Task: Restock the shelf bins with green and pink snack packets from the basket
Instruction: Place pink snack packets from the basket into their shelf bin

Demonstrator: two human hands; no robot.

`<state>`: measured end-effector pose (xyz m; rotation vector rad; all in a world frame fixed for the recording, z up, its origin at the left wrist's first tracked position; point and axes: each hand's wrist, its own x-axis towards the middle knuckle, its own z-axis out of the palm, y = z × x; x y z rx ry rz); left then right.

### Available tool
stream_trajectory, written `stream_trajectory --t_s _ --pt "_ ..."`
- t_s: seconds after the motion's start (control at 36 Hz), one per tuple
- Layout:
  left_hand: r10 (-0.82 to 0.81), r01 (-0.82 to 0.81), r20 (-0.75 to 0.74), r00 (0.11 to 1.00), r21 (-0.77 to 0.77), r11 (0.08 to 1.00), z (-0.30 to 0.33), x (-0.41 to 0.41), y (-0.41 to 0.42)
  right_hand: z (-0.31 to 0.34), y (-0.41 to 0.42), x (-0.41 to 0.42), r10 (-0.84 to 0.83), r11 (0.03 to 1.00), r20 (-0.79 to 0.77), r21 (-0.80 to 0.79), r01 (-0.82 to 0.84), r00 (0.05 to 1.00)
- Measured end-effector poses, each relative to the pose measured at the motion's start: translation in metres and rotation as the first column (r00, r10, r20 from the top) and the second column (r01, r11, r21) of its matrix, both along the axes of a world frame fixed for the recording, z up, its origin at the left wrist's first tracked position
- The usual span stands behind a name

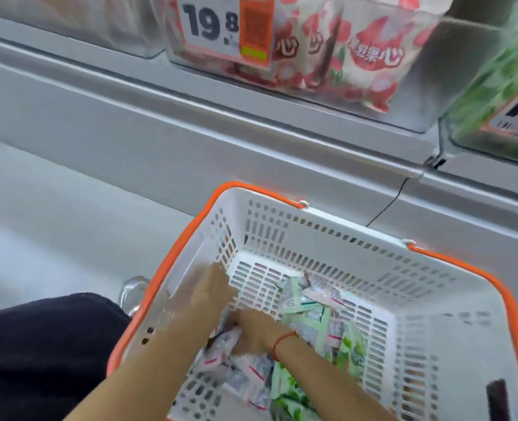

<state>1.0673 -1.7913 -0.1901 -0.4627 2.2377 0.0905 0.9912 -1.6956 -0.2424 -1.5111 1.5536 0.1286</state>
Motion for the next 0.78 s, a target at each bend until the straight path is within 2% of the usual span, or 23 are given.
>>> stream_trajectory --t_s 0.03,0.06,0.08,0.14,0.22,0.33,0.39,0.44,0.5,0.56,0.64,0.69,0.78 --pt "-0.017 0.017 -0.015 1.000 0.005 1.000 -0.004 0.002 0.007 -0.002 0.002 0.000 -0.016 0.999 0.009 -0.033 0.017 1.000" --pt "-0.023 0.022 -0.020 1.000 -0.067 0.998 -0.004 0.003 0.010 -0.003 0.003 -0.002 -0.022 0.998 0.018 -0.057 0.023 1.000" --pt "-0.039 0.044 0.037 0.999 -0.122 0.992 -0.006 0.004 0.011 -0.003 0.004 -0.006 -0.013 0.997 0.024 -0.074 0.014 1.000" --pt "-0.065 0.073 0.065 0.996 -0.129 0.989 -0.002 0.005 0.013 -0.004 0.004 -0.017 0.017 0.995 0.015 -0.097 -0.016 1.000" --pt "0.053 -0.052 0.027 0.998 -0.045 0.998 -0.004 0.008 0.012 0.008 0.005 -0.044 0.015 0.995 0.022 -0.095 -0.013 1.000" --pt "0.211 -0.214 0.034 0.977 0.142 0.966 0.015 0.000 -0.003 0.050 0.003 -0.093 -0.069 0.997 0.095 0.044 0.065 0.993" --pt "0.380 -0.359 0.017 0.925 0.370 0.857 0.041 -0.012 -0.010 0.081 0.000 -0.115 -0.089 0.991 0.106 0.105 0.078 0.990" --pt "0.565 -0.452 0.017 0.825 0.619 0.642 0.069 -0.023 -0.016 0.115 -0.002 -0.134 -0.135 0.986 0.130 0.112 0.121 0.982" --pt "0.698 -0.431 -0.004 0.716 0.784 0.447 0.095 -0.031 -0.019 0.148 -0.003 -0.149 -0.193 0.979 0.157 0.099 0.179 0.969" --pt "0.785 -0.383 -0.040 0.618 0.857 0.345 0.114 -0.038 -0.021 0.177 -0.001 -0.160 -0.236 0.971 0.176 0.071 0.227 0.956" --pt "0.858 -0.272 -0.095 0.505 0.926 0.263 0.143 -0.048 -0.026 0.215 0.005 -0.172 -0.294 0.953 0.183 -0.024 0.303 0.938" --pt "0.862 -0.195 -0.156 0.482 0.940 0.279 0.169 -0.053 -0.028 0.238 0.009 -0.174 -0.305 0.941 0.177 -0.097 0.325 0.936" --pt "0.821 -0.101 -0.372 0.432 0.885 0.454 0.208 -0.060 -0.030 0.274 0.012 -0.170 -0.276 0.905 0.162 -0.288 0.313 0.947"
